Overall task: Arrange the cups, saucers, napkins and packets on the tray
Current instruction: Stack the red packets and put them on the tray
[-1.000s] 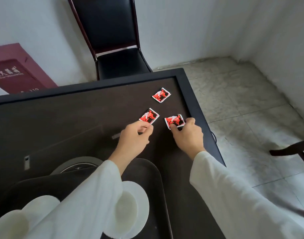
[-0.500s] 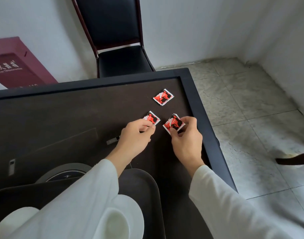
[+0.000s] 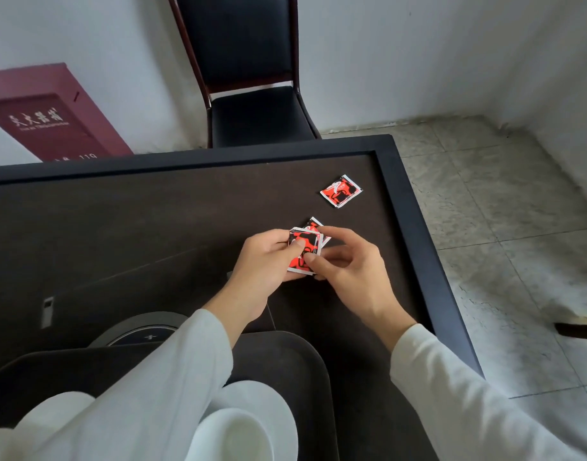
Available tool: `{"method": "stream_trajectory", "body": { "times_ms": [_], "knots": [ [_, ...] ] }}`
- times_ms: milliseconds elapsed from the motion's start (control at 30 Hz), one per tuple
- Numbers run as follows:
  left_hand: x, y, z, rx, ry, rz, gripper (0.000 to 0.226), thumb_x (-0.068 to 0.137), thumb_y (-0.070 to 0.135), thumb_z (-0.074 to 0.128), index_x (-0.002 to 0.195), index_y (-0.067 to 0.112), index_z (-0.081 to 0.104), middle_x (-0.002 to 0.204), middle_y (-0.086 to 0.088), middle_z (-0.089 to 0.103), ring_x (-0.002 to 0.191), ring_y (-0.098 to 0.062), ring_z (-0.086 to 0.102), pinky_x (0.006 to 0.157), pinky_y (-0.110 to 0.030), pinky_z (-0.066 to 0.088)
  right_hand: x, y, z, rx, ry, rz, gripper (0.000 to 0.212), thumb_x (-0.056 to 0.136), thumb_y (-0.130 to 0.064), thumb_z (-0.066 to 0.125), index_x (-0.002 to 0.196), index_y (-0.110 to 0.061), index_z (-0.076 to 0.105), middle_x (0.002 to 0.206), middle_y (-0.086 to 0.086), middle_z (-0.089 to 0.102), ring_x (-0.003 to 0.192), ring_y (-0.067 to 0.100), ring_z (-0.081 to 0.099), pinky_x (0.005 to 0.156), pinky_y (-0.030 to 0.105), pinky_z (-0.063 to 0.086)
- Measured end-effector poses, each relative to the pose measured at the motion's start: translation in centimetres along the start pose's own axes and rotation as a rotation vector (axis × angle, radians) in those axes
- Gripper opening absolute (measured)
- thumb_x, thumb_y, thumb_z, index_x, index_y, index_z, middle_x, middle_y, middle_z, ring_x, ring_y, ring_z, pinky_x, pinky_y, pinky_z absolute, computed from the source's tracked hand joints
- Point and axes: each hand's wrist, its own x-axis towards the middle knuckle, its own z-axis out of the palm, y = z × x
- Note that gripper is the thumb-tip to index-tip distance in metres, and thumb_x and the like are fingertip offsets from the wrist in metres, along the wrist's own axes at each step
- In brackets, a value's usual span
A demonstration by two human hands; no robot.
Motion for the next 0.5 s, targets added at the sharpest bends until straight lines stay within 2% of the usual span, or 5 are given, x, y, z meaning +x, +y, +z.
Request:
{"method": "stream_trajectory", "body": {
  "times_ms": [67,167,267,400,500],
  "knots": [
    [0.1,-0.1,-0.7,-0.034,0.032,-0.013,0.019,0.097,0.011,0.066,0.115,0.009,0.072,0.103,-0.009,0.078,0.092,-0.024,0.077,0.084,-0.046,0.063,0.1,-0.2,0.5,-0.024,0.003,0.002,0.040,0.084,-0.020,0.084,0.120,-0.024,0.067,0.082,-0.002,0.078,0.069,0.016,0.076,0.070,0.026,0.061],
    [0.2,-0.3,-1.8,-0.082,0.086,-0.009,0.022,0.096,0.011,0.068,0.118,0.013,0.070,0.102,-0.005,0.077,0.089,-0.018,0.077,0.075,-0.036,0.064,0.5,-0.1,0.8,-0.048,0.072,0.022,0.035,0.087,-0.023,0.081,0.118,-0.019,0.067,0.079,-0.001,0.078,0.069,0.013,0.076,0.068,0.025,0.062],
    [0.2,-0.6,-2.8,-0.124,0.109,0.000,0.023,0.096,0.011,0.068,0.119,0.016,0.069,0.105,-0.004,0.076,0.090,-0.014,0.077,0.069,-0.031,0.063,1.1,0.2,0.5,-0.260,0.185,0.045,0.042,0.089,-0.025,0.078,0.127,-0.016,0.063,0.088,-0.003,0.075,0.071,0.009,0.074,0.073,0.024,0.060],
    [0.1,-0.7,-3.7,-0.162,0.140,0.009,0.022,0.095,0.010,0.069,0.115,0.020,0.070,0.105,-0.003,0.075,0.089,-0.013,0.077,0.066,-0.029,0.062,2.1,0.2,0.6,-0.433,0.187,0.129,0.073,0.084,-0.033,0.081,0.146,-0.014,0.048,0.111,0.002,0.064,0.092,0.018,0.072,0.100,0.037,0.051],
    [0.0,-0.6,-4.0,-0.157,0.168,0.002,0.020,0.095,0.011,0.070,0.108,0.026,0.067,0.110,-0.003,0.073,0.097,-0.019,0.075,0.072,-0.034,0.064,2.6,-0.1,1.4,-0.518,0.192,0.144,0.083,0.080,-0.043,0.083,0.149,-0.015,0.046,0.124,0.007,0.057,0.111,0.020,0.062,0.098,0.027,0.042]
  ]
}}
